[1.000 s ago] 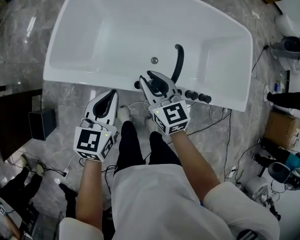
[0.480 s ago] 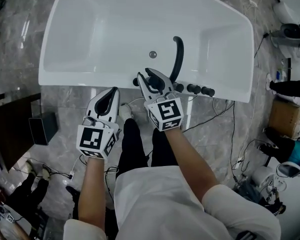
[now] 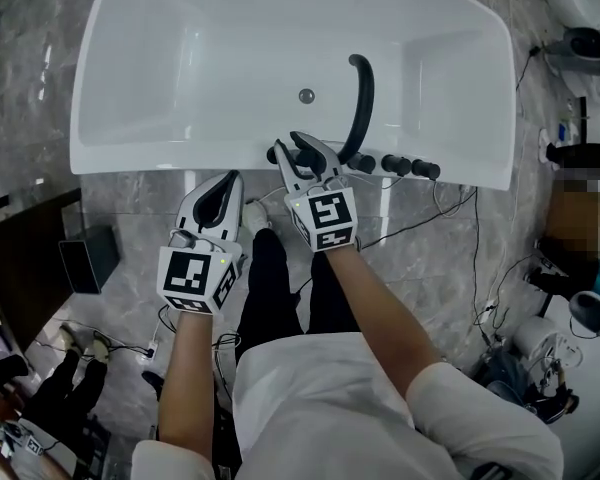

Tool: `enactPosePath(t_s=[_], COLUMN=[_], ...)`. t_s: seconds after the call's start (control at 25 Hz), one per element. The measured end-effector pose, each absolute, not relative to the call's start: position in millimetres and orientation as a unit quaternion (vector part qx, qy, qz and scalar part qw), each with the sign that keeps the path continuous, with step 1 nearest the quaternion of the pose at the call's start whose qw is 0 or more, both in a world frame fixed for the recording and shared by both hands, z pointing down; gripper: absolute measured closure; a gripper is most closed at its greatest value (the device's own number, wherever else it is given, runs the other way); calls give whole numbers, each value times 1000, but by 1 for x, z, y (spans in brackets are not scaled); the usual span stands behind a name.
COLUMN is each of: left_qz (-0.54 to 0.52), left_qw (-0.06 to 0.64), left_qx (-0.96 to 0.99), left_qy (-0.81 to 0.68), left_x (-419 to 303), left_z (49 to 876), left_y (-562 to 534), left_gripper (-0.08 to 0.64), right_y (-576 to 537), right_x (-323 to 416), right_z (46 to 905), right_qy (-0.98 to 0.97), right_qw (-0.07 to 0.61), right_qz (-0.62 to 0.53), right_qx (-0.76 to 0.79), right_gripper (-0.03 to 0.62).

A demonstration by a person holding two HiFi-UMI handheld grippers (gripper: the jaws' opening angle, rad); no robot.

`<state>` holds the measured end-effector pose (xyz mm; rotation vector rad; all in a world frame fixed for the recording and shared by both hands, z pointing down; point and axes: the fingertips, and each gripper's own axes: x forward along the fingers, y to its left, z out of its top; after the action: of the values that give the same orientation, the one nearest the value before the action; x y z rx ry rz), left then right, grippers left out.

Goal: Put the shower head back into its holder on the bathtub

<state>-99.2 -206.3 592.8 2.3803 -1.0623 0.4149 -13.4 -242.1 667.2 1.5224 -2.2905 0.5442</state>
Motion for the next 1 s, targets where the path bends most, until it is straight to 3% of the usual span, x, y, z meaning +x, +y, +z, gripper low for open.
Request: enactPosePath(t_s=[1.0], left_qz=[152], left_qw=[261], left_qx=[874], left_qy=[-382], left_x=[-103], left_z=[622], left_y=[-208], left_gripper=[549], right_y=[-237], right_x=[-18], right_z=[697], right_qy=[-800], right_qw=[174], right_qz=[208], right_qx=[535], right_gripper=[485])
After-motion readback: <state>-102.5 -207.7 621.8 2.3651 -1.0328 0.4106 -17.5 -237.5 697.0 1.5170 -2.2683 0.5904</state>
